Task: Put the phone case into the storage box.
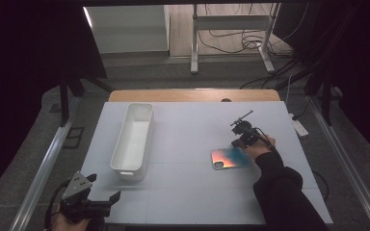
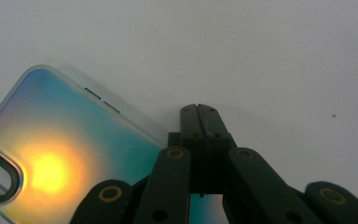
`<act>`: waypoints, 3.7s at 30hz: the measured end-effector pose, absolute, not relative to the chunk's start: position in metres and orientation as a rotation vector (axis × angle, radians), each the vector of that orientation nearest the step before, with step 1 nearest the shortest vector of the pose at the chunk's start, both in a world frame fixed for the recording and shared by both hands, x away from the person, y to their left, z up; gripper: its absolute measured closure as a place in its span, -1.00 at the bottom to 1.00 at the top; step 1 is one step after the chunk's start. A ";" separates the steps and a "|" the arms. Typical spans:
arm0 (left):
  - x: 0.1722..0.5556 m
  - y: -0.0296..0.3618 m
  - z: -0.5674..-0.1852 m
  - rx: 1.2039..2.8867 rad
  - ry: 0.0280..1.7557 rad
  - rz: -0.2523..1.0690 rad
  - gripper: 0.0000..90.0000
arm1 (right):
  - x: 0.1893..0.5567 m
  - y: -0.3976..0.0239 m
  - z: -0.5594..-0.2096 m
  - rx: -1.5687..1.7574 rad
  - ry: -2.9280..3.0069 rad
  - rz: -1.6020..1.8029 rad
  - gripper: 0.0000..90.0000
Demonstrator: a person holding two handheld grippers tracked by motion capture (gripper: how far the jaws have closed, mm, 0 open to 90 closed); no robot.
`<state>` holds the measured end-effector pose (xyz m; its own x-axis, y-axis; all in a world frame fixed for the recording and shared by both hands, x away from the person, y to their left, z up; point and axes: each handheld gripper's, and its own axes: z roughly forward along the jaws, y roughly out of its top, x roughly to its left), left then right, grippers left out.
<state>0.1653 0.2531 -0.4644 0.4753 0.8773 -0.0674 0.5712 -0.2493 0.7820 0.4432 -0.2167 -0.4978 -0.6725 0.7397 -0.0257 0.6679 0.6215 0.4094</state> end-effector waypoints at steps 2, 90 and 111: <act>0.165 0.253 -0.464 1.947 1.203 0.500 -0.98 | 0.441 -0.220 -0.498 1.167 2.651 0.553 0.98; 0.165 0.249 -0.464 1.973 1.188 0.522 -0.98 | 0.322 -0.273 -0.481 1.160 2.654 0.687 0.44; 0.165 0.249 -0.464 1.978 1.188 0.525 -0.98 | 0.314 -0.262 -0.471 1.133 2.663 0.687 -0.78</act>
